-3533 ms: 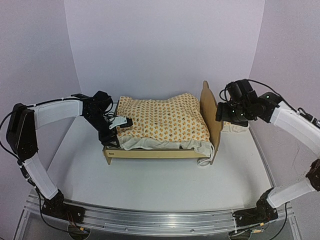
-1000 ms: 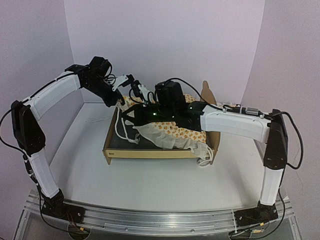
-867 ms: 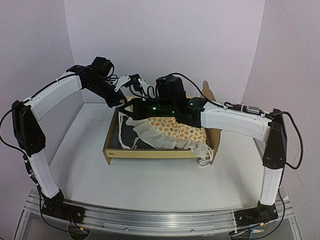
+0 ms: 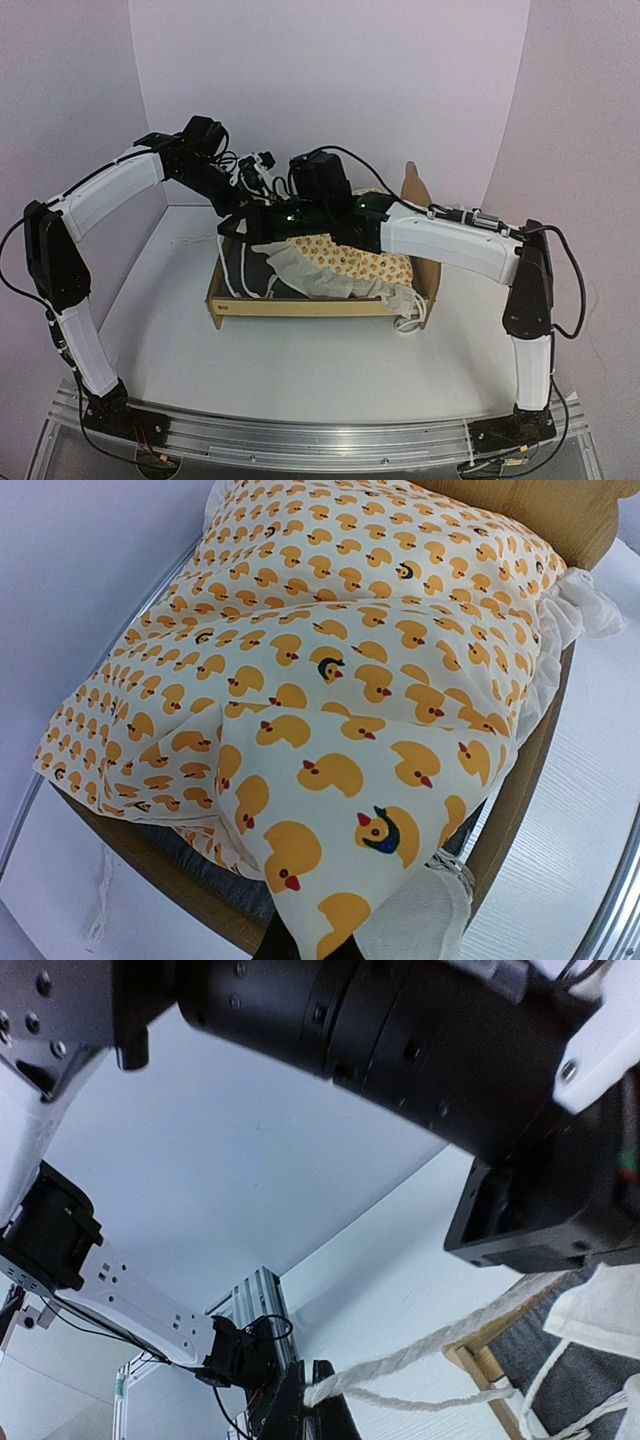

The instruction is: Set up the pet bed

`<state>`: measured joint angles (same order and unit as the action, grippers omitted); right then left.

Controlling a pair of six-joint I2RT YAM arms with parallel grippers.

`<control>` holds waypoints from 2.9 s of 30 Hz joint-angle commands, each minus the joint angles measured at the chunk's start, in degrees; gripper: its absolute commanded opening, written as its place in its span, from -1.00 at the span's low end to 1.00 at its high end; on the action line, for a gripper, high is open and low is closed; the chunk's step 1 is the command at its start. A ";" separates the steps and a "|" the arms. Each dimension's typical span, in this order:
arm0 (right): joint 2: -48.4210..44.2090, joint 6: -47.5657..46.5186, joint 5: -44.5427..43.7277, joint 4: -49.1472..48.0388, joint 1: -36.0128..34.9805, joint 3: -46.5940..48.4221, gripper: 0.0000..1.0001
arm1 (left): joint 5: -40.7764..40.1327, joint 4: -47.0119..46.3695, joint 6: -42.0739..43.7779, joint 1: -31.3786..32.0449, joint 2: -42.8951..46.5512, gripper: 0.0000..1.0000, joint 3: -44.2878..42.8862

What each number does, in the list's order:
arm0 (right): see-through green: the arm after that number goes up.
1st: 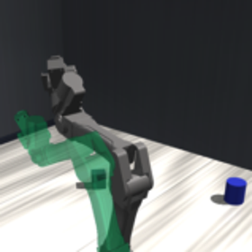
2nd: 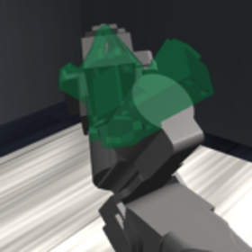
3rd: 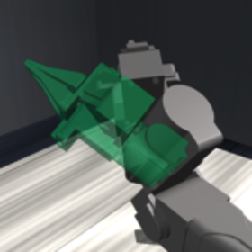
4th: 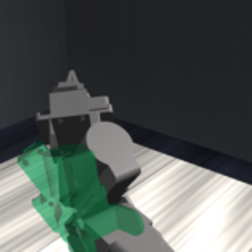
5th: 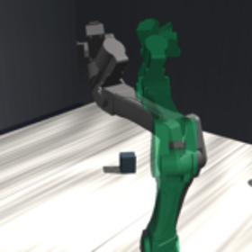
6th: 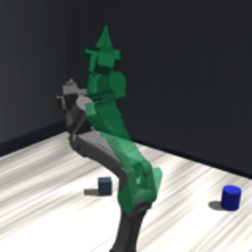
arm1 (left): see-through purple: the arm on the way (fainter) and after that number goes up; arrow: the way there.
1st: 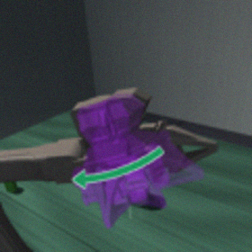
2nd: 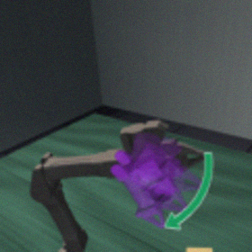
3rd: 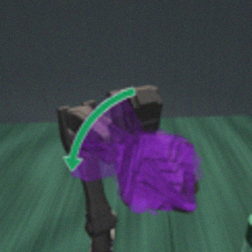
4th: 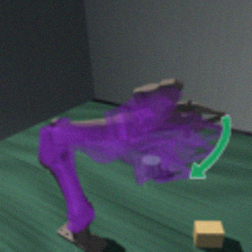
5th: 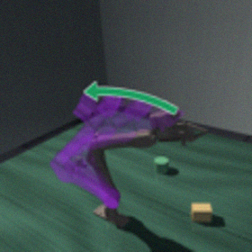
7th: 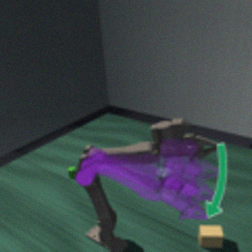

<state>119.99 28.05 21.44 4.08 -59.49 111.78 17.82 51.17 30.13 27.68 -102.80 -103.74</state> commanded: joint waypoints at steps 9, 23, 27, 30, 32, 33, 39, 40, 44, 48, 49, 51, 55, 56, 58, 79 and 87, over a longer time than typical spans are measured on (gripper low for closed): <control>-0.24 -7.51 14.56 0.15 -5.99 14.51 -1.00 | -3.63 -2.82 1.16 -1.40 0.13 -1.00 1.47; -2.33 -9.14 7.19 -2.50 -6.08 10.82 -1.00 | -3.01 -2.83 0.94 -1.40 0.48 -1.00 2.20; -3.20 -10.04 5.55 -1.94 -6.10 6.81 -1.00 | -3.41 -3.22 1.06 -1.40 0.67 -1.00 2.25; -1.54 -9.73 10.04 -2.09 -6.33 11.67 -1.00 | -3.75 -3.51 1.36 -1.40 0.18 -1.00 1.91; -1.61 -11.37 10.08 -1.91 -6.34 12.38 -1.00 | -3.52 -3.50 1.12 -1.41 -0.14 -1.00 1.36; -1.96 -12.39 9.29 -1.82 -6.34 11.22 -1.00 | -3.21 -3.46 0.89 -1.39 -0.20 -1.00 1.34; -4.53 -22.66 2.08 1.89 -8.56 -6.18 -1.00 | -2.90 -3.70 0.54 -1.76 0.39 -1.00 3.14; -4.35 -23.28 1.64 1.97 -8.93 -8.95 -1.00 | -2.81 -3.67 0.53 -1.91 0.42 -1.00 3.28; -2.90 -24.57 0.99 2.15 -9.57 -13.49 -1.00 | -2.53 -3.59 0.46 -2.02 0.46 -1.00 3.44; -0.34 -24.43 1.57 3.67 -9.89 -14.65 -1.00 | -2.51 -3.61 0.37 -2.05 0.45 -1.00 3.44; 0.32 -24.58 1.45 4.35 -10.03 -14.93 -1.00 | -2.53 -3.60 0.37 -2.08 0.50 -1.00 3.44; 1.53 -25.79 0.14 6.51 -10.59 -15.76 -0.84 | -2.53 -3.58 0.37 -2.09 0.64 -1.00 3.37; 2.31 -26.87 -2.80 10.00 -10.91 -17.67 -0.30 | -2.51 -3.42 0.47 -2.10 0.75 -1.00 3.39; 1.22 -26.93 -4.20 10.17 -10.88 -18.04 -0.16 | -2.48 -3.35 0.52 -2.10 0.82 -1.00 3.50; -1.82 -27.32 -7.89 10.07 -10.70 -17.89 -0.03 | -2.57 -3.21 0.66 -2.18 1.12 -1.00 3.81; 8.42 -15.72 -11.93 13.79 0.33 0.25 -0.25 | -0.11 -2.55 -0.07 -2.19 3.40 -1.00 8.16; 11.76 -8.66 -11.06 16.07 2.07 1.46 -0.78 | -0.83 -3.28 0.54 -2.19 4.45 -1.00 12.61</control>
<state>131.35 14.64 9.41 18.52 -58.65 111.06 16.77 49.44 30.13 25.54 -101.48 -92.72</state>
